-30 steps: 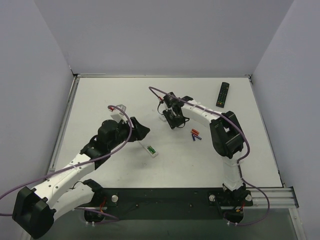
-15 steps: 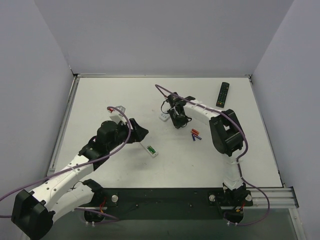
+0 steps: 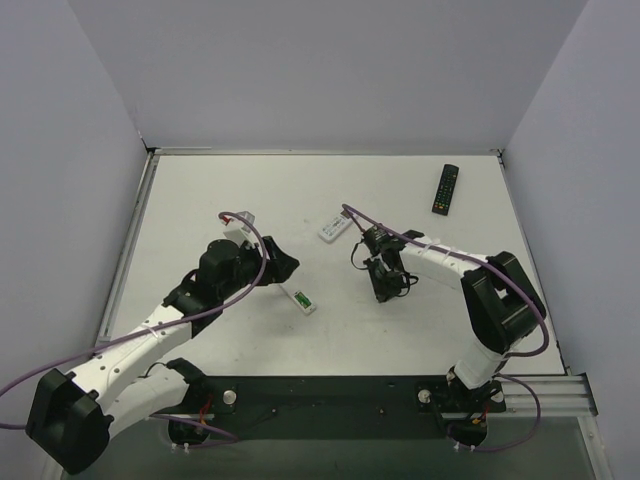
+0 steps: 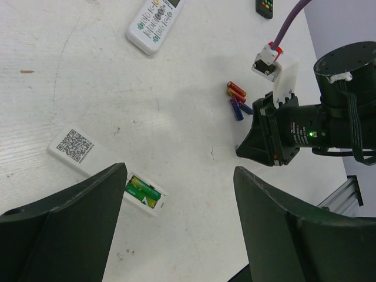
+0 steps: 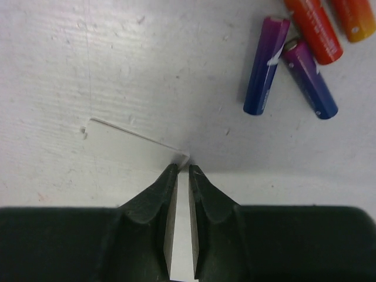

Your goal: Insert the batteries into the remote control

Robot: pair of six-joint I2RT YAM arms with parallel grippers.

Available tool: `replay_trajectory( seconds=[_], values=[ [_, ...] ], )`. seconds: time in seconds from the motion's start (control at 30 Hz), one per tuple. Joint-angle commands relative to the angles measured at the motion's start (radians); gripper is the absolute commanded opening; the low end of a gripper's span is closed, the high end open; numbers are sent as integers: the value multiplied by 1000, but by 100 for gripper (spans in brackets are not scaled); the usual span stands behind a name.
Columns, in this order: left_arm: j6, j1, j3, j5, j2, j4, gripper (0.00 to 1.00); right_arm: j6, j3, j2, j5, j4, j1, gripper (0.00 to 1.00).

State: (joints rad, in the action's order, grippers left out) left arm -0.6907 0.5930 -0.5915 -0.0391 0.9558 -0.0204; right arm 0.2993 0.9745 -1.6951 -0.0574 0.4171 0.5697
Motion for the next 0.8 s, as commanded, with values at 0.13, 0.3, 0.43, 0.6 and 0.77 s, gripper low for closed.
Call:
replay_trajectory(
  seconds=[0.13, 0.3, 0.43, 0.6, 0.77],
  values=[
    [7, -5, -16, -30, 26, 92, 84, 52, -59, 90, -76, 43, 9, 21],
    [2, -7, -14, -35, 23, 99, 84, -9, -62, 101, -120, 35, 9, 30],
    [8, -5, -16, -31, 8, 88, 84, -149, -43, 147, -140, 66, 9, 40],
    [26, -5, -16, -13, -25, 54, 84, -380, 35, 120, -134, 144, 12, 52],
    [65, -5, -30, 11, -71, -25, 84, -546, 102, 43, -38, 224, 90, 56]
  ],
)
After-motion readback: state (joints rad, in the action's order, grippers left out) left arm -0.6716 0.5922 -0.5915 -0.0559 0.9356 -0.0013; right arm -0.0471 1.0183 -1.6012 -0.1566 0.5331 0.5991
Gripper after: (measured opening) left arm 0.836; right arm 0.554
